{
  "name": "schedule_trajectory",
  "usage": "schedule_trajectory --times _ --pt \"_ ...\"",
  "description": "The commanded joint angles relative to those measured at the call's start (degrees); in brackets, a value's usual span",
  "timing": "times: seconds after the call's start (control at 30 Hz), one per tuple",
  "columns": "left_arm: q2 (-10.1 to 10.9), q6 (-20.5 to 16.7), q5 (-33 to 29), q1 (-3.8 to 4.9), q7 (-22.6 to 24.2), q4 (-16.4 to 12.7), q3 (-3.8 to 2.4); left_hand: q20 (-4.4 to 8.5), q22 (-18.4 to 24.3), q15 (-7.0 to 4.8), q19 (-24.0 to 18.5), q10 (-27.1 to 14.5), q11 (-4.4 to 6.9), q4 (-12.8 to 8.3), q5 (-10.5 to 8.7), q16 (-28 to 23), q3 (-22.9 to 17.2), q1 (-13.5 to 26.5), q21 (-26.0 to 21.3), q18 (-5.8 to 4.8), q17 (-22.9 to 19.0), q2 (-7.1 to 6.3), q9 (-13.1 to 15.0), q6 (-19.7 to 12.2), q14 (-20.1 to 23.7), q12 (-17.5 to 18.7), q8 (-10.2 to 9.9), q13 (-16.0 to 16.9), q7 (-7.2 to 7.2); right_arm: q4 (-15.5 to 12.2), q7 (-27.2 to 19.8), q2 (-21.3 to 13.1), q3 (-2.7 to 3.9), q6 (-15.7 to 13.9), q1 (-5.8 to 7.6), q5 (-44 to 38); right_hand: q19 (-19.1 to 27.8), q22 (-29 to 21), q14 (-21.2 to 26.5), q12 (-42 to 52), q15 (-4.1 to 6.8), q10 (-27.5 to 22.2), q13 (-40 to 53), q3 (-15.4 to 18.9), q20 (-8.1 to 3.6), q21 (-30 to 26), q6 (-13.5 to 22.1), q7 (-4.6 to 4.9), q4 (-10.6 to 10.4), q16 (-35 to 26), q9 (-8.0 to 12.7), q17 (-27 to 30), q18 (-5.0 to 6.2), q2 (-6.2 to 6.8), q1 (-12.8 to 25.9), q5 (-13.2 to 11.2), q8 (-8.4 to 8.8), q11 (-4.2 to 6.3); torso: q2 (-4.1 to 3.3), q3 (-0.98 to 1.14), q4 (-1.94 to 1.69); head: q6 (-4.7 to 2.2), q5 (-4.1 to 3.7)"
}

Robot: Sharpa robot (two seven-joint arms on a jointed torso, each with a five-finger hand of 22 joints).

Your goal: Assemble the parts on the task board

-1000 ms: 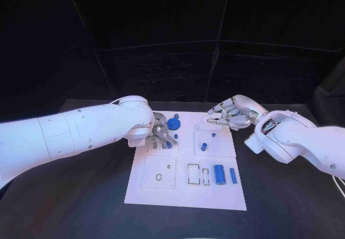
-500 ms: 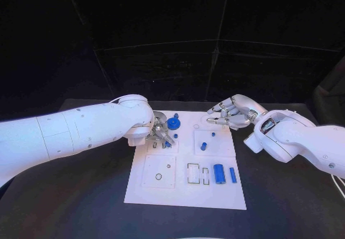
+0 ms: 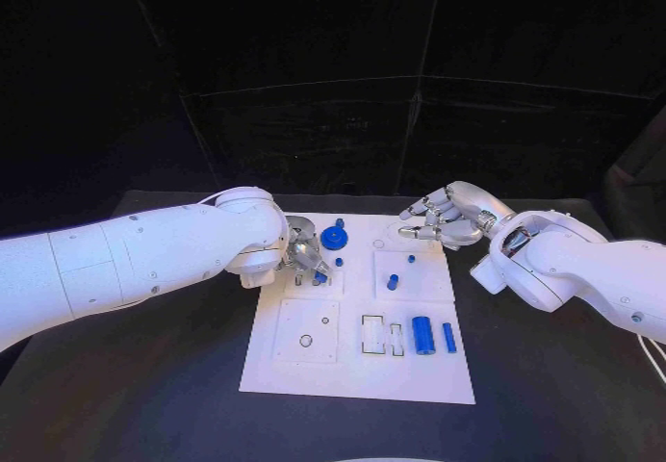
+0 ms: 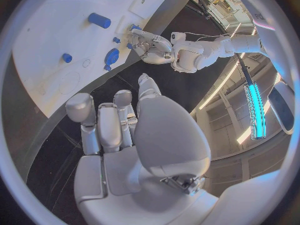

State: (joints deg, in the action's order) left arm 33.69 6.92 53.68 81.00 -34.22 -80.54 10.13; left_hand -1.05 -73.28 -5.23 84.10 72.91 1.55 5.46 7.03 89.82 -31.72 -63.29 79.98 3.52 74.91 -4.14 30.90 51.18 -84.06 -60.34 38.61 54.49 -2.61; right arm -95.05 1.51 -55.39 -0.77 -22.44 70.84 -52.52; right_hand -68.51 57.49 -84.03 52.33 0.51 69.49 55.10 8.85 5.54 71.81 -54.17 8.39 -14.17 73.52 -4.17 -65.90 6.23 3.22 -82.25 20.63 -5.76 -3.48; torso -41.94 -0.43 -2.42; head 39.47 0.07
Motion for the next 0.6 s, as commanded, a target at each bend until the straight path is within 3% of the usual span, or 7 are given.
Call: schedule_trajectory --times 0.03,0.2,0.27,0.6 --pt "0.73 -6.8 -0.48 -0.02 1.89 -1.24 -0.01 -0.19 -0.14 0.19 0.1 0.56 0.04 -10.18 -0.13 0.18 -10.83 0.77 -0.13 -0.12 15.09 -0.02 0.17 -0.13 -5.94 -0.29 0.4 0.14 -0.03 0.0 -0.08 0.0 0.02 0.5 0.11 0.14 -0.2 -0.02 -0.75 -0.2 0.42 -0.33 -0.11 0.43 -0.05 -0.29 0.43 0.0 0.07 -0.27 0.0 0.11 0.6 -0.44 -0.04 0.37 -0.41 0.14 0.0 0.07 -0.04 0.01 0.25" --pt "2.11 -10.24 -0.48 -0.27 2.0 -2.95 0.04 -0.15 -0.17 0.14 0.13 0.88 0.1 -10.32 -0.14 0.18 -11.47 1.12 -0.13 -0.12 15.09 -0.14 0.33 -0.06 -5.94 -0.68 0.62 0.56 0.03 0.12 -0.05 -0.02 0.02 0.62 0.11 0.14 -0.2 -0.02 -0.75 -0.2 0.42 -0.33 -0.11 0.43 -0.05 -0.29 0.43 0.0 0.07 -0.27 0.0 0.11 0.6 -0.44 -0.04 0.37 -0.41 0.14 0.03 0.17 -0.29 0.24 0.21" --pt "2.55 -10.89 -0.46 -0.46 1.89 -3.42 0.07 -0.13 -0.17 0.12 0.14 0.92 0.12 -10.37 -0.14 0.18 -11.65 1.22 -0.13 -0.12 15.09 -0.18 0.37 -0.05 -5.94 -0.71 0.67 0.59 0.04 0.19 -0.04 0.0 0.02 0.68 0.11 0.14 -0.2 -0.02 -0.75 -0.2 0.42 -0.33 -0.11 0.43 -0.05 -0.29 0.43 0.0 0.07 -0.27 0.0 0.11 0.6 -0.44 -0.04 0.37 -0.41 0.14 0.02 0.15 -0.23 0.22 0.29" --pt "3.34 -10.38 1.62 -1.56 0.58 -3.94 0.84 -0.11 -0.18 0.09 0.15 0.96 0.14 -10.44 -0.15 0.18 -11.98 1.39 -0.13 -0.12 15.09 -0.23 0.44 -0.06 -5.94 -0.72 0.76 0.58 0.06 0.36 -0.1 0.01 0.02 0.74 0.11 0.14 -0.2 -0.02 -0.75 -0.2 0.42 -0.33 -0.11 0.43 -0.05 -0.29 0.43 0.0 0.07 -0.27 0.0 0.11 0.6 -0.44 -0.04 0.37 -0.41 0.14 0.02 0.14 -0.27 0.45 0.36"
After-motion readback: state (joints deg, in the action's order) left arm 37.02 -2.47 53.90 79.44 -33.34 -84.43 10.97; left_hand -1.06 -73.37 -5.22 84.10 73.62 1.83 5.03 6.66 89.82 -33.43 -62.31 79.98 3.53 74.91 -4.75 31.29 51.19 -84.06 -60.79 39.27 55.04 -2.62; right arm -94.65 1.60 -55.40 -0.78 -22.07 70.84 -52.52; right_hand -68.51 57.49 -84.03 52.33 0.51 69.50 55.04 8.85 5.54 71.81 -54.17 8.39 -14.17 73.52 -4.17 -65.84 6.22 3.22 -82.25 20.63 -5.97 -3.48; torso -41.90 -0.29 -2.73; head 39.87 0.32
